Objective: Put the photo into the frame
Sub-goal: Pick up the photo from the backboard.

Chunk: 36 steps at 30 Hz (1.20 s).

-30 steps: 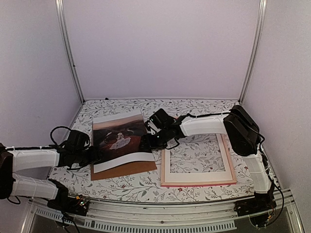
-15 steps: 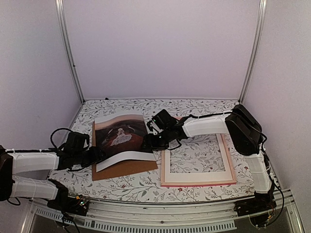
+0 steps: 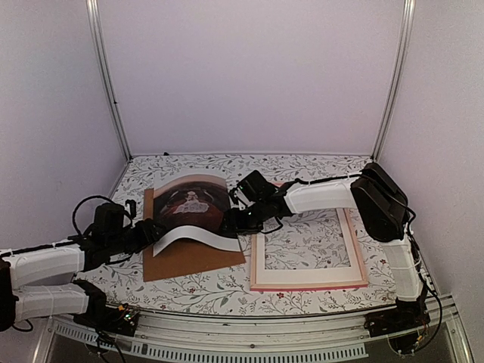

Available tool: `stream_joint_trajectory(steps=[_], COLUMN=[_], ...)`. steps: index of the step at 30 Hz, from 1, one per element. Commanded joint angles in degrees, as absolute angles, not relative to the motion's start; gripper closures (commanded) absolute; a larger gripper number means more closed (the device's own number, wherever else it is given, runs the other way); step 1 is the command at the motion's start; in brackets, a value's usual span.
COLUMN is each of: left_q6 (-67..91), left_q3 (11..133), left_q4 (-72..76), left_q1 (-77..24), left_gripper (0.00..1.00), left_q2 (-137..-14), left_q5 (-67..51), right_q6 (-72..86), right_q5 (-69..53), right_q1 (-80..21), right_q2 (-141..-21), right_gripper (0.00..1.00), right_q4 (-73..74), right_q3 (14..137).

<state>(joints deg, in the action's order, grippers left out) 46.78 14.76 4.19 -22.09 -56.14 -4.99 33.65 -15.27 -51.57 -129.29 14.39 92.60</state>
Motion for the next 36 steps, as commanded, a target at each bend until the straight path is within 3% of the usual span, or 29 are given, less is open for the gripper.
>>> stream_joint_trajectory(steps=[1,36], left_q6=[47.6,57.6], left_q3=[13.3,9.7], left_q4=[8.9,29.4], left_q1=[-21.4,-9.4], left_gripper=[0.32,0.22], left_q2=[-52.6,-51.5], left_q5=[-7.3,-26.3], right_q6=[33.9,34.2], right_q5=[-15.5,-16.7], right_q1=[-51.2,-51.3], right_q2=[-129.3,-130.1], right_gripper=[0.32,0.33], right_q4=[17.2,15.6], right_q3=[90.5,89.2])
